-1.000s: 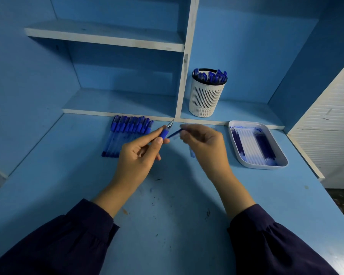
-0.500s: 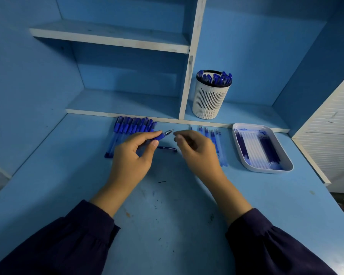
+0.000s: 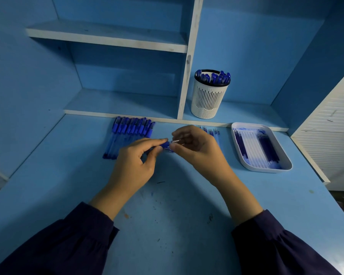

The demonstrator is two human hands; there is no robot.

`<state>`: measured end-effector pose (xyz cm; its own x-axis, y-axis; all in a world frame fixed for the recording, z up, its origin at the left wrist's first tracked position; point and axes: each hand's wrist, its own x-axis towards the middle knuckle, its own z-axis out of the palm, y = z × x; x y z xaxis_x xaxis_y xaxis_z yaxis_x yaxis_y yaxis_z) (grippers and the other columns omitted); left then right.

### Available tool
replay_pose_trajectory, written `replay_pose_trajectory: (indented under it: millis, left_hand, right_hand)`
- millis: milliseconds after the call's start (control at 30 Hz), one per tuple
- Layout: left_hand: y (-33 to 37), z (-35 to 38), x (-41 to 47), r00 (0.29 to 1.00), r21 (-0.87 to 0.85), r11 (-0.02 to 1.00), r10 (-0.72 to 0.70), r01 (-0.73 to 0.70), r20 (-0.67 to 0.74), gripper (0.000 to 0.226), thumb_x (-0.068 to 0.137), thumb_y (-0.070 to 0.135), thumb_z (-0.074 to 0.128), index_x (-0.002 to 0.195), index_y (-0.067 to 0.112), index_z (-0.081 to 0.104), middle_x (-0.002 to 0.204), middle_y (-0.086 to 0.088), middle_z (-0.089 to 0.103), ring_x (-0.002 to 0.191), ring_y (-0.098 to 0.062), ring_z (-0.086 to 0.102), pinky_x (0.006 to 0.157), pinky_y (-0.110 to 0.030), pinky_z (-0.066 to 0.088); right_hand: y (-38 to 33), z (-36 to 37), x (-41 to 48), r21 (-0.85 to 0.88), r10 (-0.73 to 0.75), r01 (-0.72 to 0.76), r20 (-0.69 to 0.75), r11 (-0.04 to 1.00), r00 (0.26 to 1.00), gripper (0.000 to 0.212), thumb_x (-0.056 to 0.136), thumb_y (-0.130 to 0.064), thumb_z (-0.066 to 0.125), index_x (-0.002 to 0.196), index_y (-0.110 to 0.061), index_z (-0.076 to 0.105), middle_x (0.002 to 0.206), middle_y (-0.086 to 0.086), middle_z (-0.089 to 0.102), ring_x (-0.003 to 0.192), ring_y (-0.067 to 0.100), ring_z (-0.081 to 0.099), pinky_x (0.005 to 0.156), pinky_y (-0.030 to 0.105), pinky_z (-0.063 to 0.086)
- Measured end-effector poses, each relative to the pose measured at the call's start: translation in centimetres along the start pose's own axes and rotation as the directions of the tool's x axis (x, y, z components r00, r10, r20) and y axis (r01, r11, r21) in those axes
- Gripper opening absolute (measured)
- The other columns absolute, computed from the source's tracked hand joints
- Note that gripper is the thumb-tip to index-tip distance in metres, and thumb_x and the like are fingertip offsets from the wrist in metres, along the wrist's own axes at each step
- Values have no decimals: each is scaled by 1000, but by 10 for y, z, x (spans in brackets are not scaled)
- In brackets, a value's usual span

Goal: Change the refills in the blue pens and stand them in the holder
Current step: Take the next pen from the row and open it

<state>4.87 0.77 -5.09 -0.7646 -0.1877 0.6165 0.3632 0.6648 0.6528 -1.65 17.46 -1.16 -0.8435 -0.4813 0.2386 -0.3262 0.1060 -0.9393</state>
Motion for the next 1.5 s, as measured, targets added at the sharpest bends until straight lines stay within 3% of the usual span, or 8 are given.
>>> replay_pose_trajectory:
  millis: [100,233,433,700,833,967,1400,1500]
  left_hand:
    - [1,0,0,1000,10,1000,8,-8,10,23,92,8,65,113,16,73,97,14,69,79,-6,62,63,-16,49]
    - [1,0,-1,1000,12,1000,21,-22,21,24,91,6,67,114,13,73,101,11,70,88,-7,65,77,-17,53]
    - [4,0,-1,999,20,1000,20,-21,33,24,91,4,67,113,13,73,99,8,71,84,-8,65,73,-14,51]
    - [3,0,-2,998,18,1000,13,-14,57,25,91,7,67,114,13,72,103,9,71,91,-7,66,79,-13,51]
    - [2,0,-2,998,25,1000,14,-16,57,25,90,5,67,114,12,72,104,8,71,93,-3,65,81,-11,50]
    - [3,0,-2,999,25,1000,4,-5,54,24,91,6,67,113,13,73,102,10,71,90,-5,65,76,-10,49]
    - [2,0,-3,998,35,998,-47,45,47,23,92,9,66,113,16,73,100,13,70,87,-3,62,73,-7,45]
    - [2,-1,-3,997,35,997,-71,70,31,22,93,9,65,113,16,73,101,12,71,89,-3,63,74,-6,44]
  right_hand:
    - [0,-2,0,-120,41,-42,-14,992,999,14,92,-24,63,92,-10,64,76,1,68,69,5,62,72,28,54]
    - [0,-5,-1,-68,21,-20,0,997,1000,6,89,-2,62,93,-7,63,83,1,67,74,9,61,70,19,49]
    - [2,-5,-2,-158,56,-57,-14,986,998,8,93,-19,62,92,-12,65,77,-1,69,72,11,63,73,31,55]
    - [1,-7,-3,-113,68,-66,16,991,998,6,90,-14,66,95,-10,67,78,-4,67,70,3,61,67,16,48]
    - [1,-8,-3,26,99,-99,30,995,995,17,85,-8,71,101,-11,66,92,5,70,85,13,67,81,22,54]
    - [3,-7,-4,-87,98,-95,34,992,995,9,89,-16,68,97,-12,67,81,4,69,73,11,64,74,24,54]
    - [2,-14,-2,120,196,-190,-42,974,980,15,83,-1,70,89,-14,74,83,-2,74,77,5,65,72,17,50]
    - [3,-17,0,190,231,-210,-98,959,968,17,83,-2,70,92,-15,75,88,2,75,83,11,65,78,28,49]
